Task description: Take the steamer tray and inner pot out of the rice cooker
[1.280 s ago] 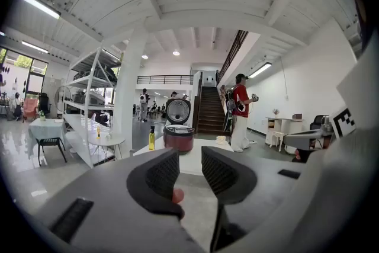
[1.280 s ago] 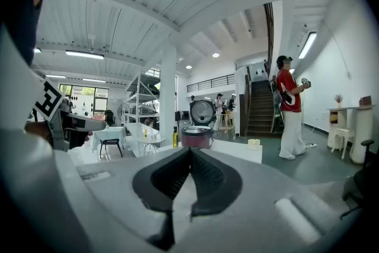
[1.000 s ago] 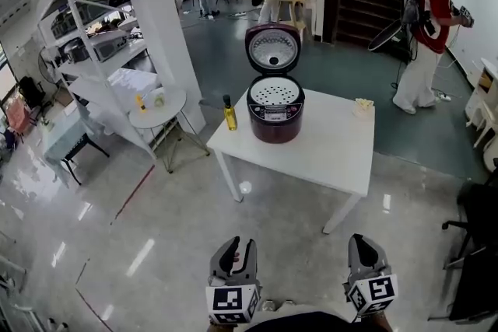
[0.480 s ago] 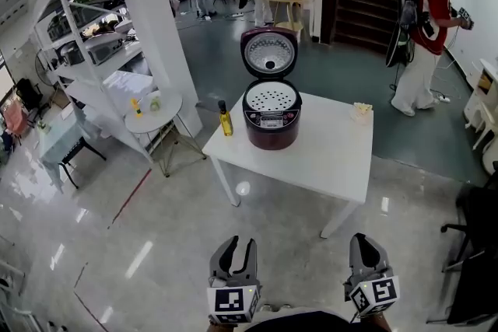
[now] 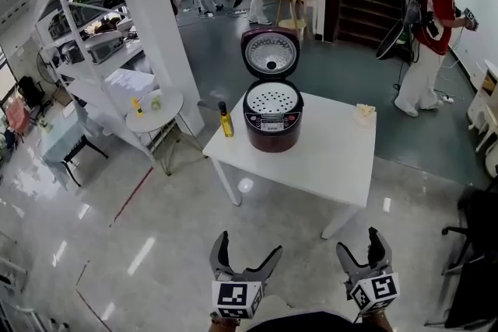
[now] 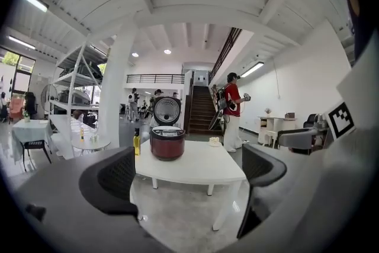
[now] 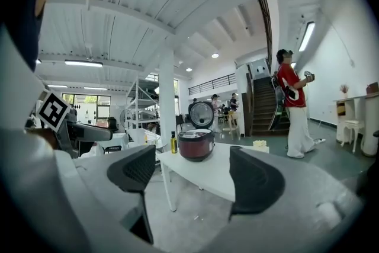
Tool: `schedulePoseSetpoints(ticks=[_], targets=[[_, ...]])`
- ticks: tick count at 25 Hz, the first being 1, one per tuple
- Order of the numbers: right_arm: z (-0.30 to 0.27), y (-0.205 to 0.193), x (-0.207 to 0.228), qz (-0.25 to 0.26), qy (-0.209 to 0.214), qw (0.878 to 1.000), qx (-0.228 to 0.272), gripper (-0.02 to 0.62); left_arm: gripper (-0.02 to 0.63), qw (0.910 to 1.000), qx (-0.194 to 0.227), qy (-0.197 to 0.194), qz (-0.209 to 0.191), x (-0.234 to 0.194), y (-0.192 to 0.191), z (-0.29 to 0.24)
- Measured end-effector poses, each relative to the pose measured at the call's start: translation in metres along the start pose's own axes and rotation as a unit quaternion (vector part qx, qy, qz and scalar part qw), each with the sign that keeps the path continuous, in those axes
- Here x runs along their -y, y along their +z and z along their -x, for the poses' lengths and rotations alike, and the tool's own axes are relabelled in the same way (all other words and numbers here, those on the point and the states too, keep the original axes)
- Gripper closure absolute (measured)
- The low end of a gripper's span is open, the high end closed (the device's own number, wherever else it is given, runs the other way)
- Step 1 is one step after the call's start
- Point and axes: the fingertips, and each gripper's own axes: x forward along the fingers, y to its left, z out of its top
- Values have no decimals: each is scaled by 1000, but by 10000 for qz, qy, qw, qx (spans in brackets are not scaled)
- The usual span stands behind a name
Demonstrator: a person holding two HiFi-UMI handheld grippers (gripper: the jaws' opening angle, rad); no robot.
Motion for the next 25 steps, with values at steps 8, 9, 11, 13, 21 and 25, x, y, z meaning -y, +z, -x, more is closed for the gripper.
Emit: schedulePoseSetpoints(ticks=[8, 9, 11, 13, 21, 25], targets=[[-33, 11, 8, 27, 2, 10000, 50, 184, 51, 9998, -17, 191, -52, -25, 12, -23], [-42, 10, 11, 34, -47, 10000, 61, 166, 51, 9998, -26, 218, -36, -31, 10, -29], [-63, 3, 18, 42, -104, 9999, 89, 138, 51, 9997, -81, 248, 6, -44, 0, -47], [-91, -2, 25, 25, -112, 9998, 135, 135, 51, 9996, -138, 256, -26, -58, -10, -72], [-249, 0, 73, 40, -367, 9993, 51, 135, 51, 9968, -143, 683, -396, -148, 13, -219], [-335, 13, 91, 217, -362, 9991, -2, 135, 51, 9907, -421, 863, -968, -187, 24, -294]])
